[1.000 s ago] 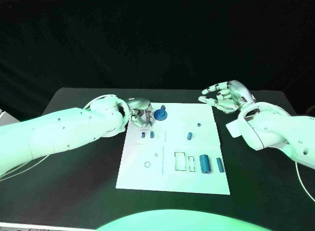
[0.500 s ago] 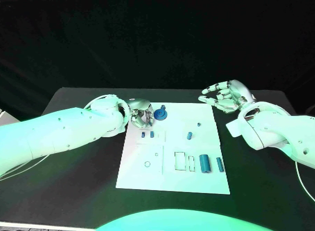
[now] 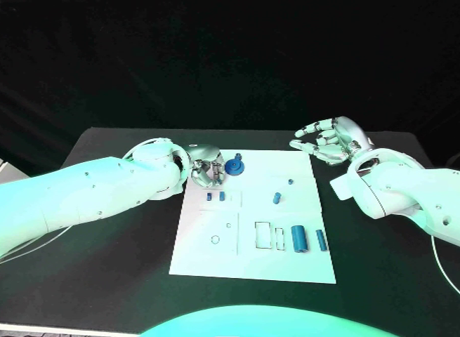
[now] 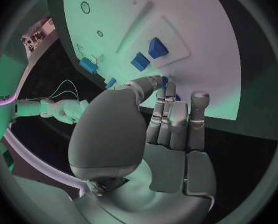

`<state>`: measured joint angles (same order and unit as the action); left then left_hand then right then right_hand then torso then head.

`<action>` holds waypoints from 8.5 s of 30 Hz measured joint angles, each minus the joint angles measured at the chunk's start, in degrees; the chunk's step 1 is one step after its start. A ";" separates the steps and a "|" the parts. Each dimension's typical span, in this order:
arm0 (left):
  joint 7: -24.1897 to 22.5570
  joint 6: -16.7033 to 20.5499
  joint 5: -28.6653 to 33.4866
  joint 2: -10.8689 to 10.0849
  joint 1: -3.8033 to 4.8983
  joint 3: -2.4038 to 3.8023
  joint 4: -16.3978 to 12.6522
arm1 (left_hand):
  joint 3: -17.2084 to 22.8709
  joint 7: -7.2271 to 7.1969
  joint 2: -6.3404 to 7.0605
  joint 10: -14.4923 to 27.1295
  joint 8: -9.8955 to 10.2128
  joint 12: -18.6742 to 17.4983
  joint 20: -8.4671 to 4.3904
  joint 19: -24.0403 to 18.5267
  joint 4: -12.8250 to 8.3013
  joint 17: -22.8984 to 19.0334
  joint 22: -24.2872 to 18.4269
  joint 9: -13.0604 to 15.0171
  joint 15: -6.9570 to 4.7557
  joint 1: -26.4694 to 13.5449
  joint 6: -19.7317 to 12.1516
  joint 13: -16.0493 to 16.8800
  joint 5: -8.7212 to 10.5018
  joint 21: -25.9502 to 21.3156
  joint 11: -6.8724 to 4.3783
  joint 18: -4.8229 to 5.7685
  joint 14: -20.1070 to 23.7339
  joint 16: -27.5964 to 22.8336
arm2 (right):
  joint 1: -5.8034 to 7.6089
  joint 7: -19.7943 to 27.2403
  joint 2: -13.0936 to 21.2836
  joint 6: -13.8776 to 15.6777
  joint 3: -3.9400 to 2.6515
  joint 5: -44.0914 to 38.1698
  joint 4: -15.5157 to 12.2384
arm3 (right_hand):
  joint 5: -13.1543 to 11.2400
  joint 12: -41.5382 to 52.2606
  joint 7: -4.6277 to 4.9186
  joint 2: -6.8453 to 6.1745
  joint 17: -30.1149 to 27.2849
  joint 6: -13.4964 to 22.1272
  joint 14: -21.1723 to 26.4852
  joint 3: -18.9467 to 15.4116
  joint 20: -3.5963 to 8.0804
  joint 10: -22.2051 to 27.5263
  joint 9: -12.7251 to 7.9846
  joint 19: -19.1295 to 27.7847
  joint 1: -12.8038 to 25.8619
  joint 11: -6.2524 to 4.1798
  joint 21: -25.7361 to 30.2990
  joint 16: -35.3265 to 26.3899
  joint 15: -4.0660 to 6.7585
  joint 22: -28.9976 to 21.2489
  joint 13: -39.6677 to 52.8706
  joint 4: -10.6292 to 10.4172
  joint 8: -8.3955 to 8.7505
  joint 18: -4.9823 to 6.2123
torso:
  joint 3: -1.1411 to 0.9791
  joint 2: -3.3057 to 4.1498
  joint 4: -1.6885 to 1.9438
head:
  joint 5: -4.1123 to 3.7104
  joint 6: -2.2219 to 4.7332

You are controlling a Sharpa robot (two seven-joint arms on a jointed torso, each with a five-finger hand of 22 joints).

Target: Assemble the parts on the task board

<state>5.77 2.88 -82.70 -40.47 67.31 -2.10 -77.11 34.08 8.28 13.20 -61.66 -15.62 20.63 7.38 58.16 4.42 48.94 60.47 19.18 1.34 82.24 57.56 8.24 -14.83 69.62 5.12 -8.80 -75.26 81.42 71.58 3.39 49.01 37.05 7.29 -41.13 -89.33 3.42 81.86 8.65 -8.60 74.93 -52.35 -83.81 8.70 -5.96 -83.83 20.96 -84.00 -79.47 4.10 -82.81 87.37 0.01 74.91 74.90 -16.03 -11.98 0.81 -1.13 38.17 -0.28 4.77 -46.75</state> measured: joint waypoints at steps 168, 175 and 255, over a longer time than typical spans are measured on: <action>-25.93 4.58 74.01 -15.21 0.04 1.15 -6.06 | -5.15 2.66 0.15 4.85 0.87 3.05 2.56 -14.22 3.88 -28.00 -16.66 -2.38 2.04 -1.05 -5.96 3.01 0.00 -20.43 2.16 -0.92 19.87 -20.94 | -4.02 -18.37 -6.57 -16.89 0.63 -57.66 5.89 | -0.13 -78.43 -2.10 -2.44 0.02 -10.32 -0.23 28.22 1.54 10.11 1.52 0.09 -2.61 -0.74 7.70 -6.87 1.22 0.03 -67.78 11.00 -2.42 3.13 | 0.07 -0.02 0.04 | -3.04 0.94; -25.86 4.59 74.20 -15.23 0.04 1.15 -5.85 | -5.16 2.86 0.15 5.04 0.88 3.05 2.56 -14.22 3.88 -28.00 -16.71 -2.44 2.04 -1.05 -6.16 3.01 0.00 -20.43 2.36 -0.92 19.87 -20.94 | -3.36 -18.26 -5.33 -15.18 0.30 -57.44 4.08 | -0.17 -78.38 -2.04 -2.40 0.01 -10.67 -0.22 28.37 1.54 9.91 1.85 0.09 -2.55 -0.54 7.45 -6.87 1.22 0.03 -67.92 11.16 -2.46 3.13 | 0.05 -0.03 0.02 | -3.02 1.02; -25.74 6.46 75.97 -13.35 -0.09 0.92 -8.22 | -5.31 3.07 0.15 5.67 1.12 3.33 2.76 -14.02 3.73 -28.09 -16.89 -2.60 2.04 -1.05 -6.76 3.00 0.00 -20.65 2.57 -0.91 19.87 -21.15 | -12.65 -16.00 -14.90 -11.58 1.13 -59.85 -3.65 | -0.36 -78.40 -1.96 -2.82 0.01 -10.56 -0.23 28.74 1.54 9.84 2.00 0.10 -1.57 -0.47 7.04 -6.88 1.21 0.03 -68.09 12.04 -2.53 2.24 | 0.10 0.02 0.07 | 6.76 -3.25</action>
<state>-19.97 9.33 -6.73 -53.82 67.23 -1.18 -85.32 28.77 11.35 13.35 -56.00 -14.50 23.96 10.14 44.13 8.14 20.85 43.58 16.58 3.38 81.19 50.80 11.24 -14.83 48.98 7.69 -9.71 -55.38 60.28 58.93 -12.61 34.11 25.48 8.42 -100.97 -92.97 3.05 3.46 6.69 -11.42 74.94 -62.91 -84.04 37.45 -4.42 -73.99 22.96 -83.91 -81.03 3.63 -75.77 80.49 1.23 74.94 6.81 -3.99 -14.50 3.05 -1.02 38.19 -0.21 11.53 -50.00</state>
